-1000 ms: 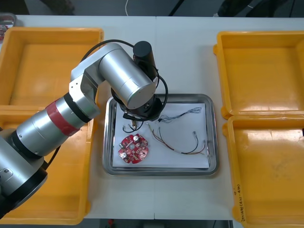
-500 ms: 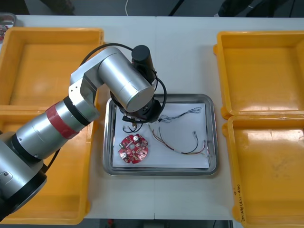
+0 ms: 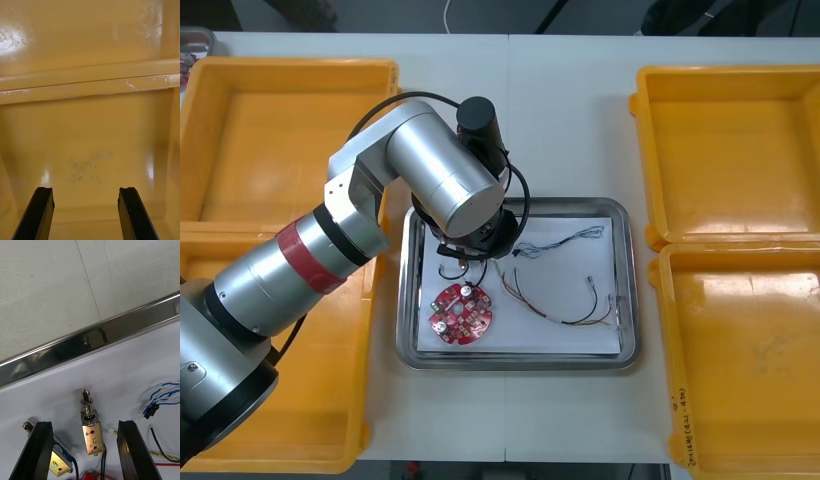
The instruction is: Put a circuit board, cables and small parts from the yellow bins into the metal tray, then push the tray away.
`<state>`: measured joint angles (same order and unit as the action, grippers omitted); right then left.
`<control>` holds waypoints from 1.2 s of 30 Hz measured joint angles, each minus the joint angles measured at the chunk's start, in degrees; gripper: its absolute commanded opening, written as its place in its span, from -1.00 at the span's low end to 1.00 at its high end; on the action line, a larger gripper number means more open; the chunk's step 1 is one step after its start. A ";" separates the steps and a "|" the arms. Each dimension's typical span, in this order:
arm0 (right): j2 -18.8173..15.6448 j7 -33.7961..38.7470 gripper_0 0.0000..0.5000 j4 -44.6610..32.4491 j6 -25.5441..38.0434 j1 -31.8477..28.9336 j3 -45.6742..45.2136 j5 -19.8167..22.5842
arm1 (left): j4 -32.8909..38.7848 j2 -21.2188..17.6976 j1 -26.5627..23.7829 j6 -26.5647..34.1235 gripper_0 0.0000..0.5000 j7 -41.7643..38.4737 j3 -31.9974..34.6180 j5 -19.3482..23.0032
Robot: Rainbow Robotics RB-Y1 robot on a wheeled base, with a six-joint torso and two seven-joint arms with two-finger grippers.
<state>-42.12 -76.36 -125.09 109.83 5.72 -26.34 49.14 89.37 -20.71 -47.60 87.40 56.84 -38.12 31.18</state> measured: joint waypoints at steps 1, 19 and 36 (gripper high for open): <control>0.00 0.17 1.00 0.00 0.00 0.00 0.00 0.00 | 0.00 0.00 0.00 0.00 1.00 0.00 0.00 -0.01; 0.00 0.38 1.00 0.00 0.00 0.00 0.00 0.00 | 10.26 -1.11 0.00 11.10 1.00 -0.01 7.06 3.34; 0.00 0.38 1.00 0.00 0.00 -0.01 0.00 0.00 | 20.23 -7.47 0.01 22.09 1.00 -0.01 20.06 9.19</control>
<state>-42.13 -75.98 -125.08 109.83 5.71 -26.34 49.14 109.60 -28.18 -47.60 109.49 56.84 -18.06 40.37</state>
